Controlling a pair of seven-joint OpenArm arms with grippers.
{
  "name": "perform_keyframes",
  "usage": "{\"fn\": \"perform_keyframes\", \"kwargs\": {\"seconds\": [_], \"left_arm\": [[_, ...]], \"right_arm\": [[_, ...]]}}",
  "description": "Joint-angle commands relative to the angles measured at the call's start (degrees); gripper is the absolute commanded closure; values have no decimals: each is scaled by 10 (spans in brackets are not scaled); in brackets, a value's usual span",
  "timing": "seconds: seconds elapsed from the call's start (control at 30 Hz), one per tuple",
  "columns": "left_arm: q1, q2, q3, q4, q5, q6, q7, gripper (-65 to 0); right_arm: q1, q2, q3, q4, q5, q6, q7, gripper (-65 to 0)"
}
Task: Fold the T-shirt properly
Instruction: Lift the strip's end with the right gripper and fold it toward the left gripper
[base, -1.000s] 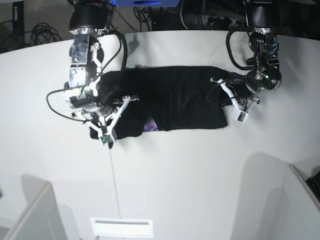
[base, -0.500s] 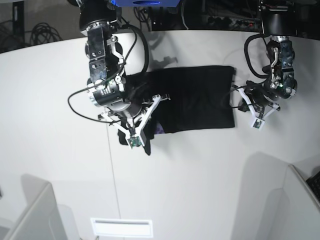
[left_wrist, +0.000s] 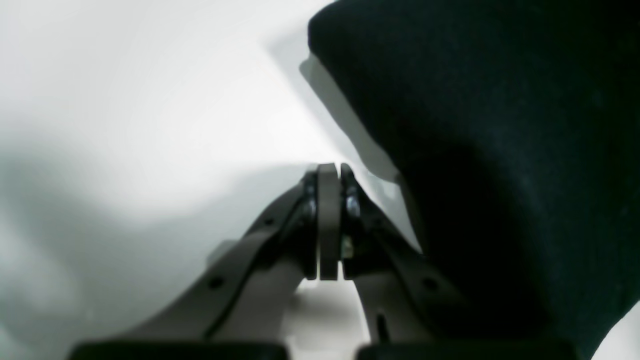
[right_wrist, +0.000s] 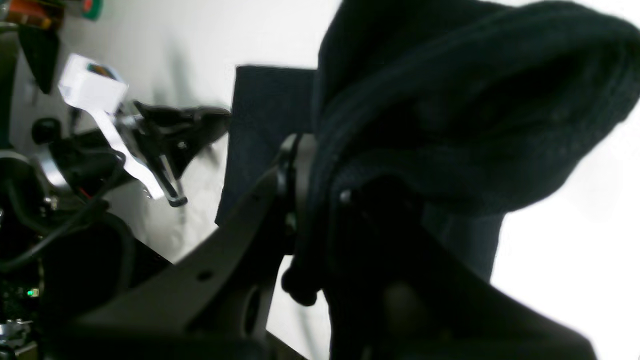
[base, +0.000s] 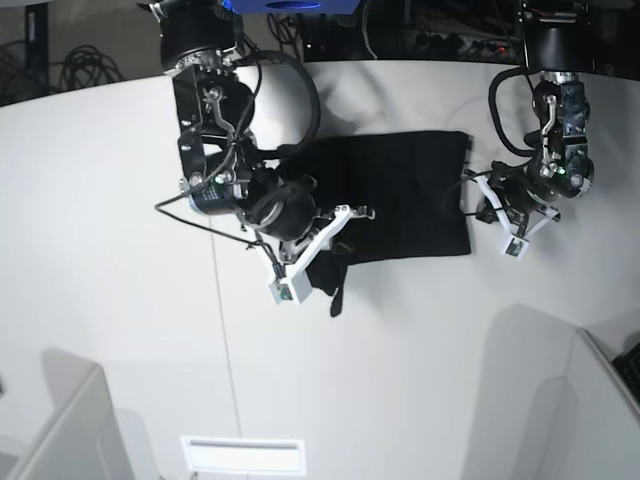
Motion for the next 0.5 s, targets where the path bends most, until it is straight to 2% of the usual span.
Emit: {"fn": "perform_keyframes", "kwargs": {"seconds": [0.0, 0.27, 0.47], "left_arm": [[-7, -10, -6, 10, -6, -2, -9, 0], [-3, -7, 0, 9, -6, -2, -9, 0], [-7, 1, 0, 8, -6, -2, -9, 0]], "right_arm": [[10, -6, -10, 10, 17, 1, 21, 0], [10, -8, -78, 4, 18, -1, 67, 0], [18, -9, -125, -24, 18, -49, 98, 0]]}}
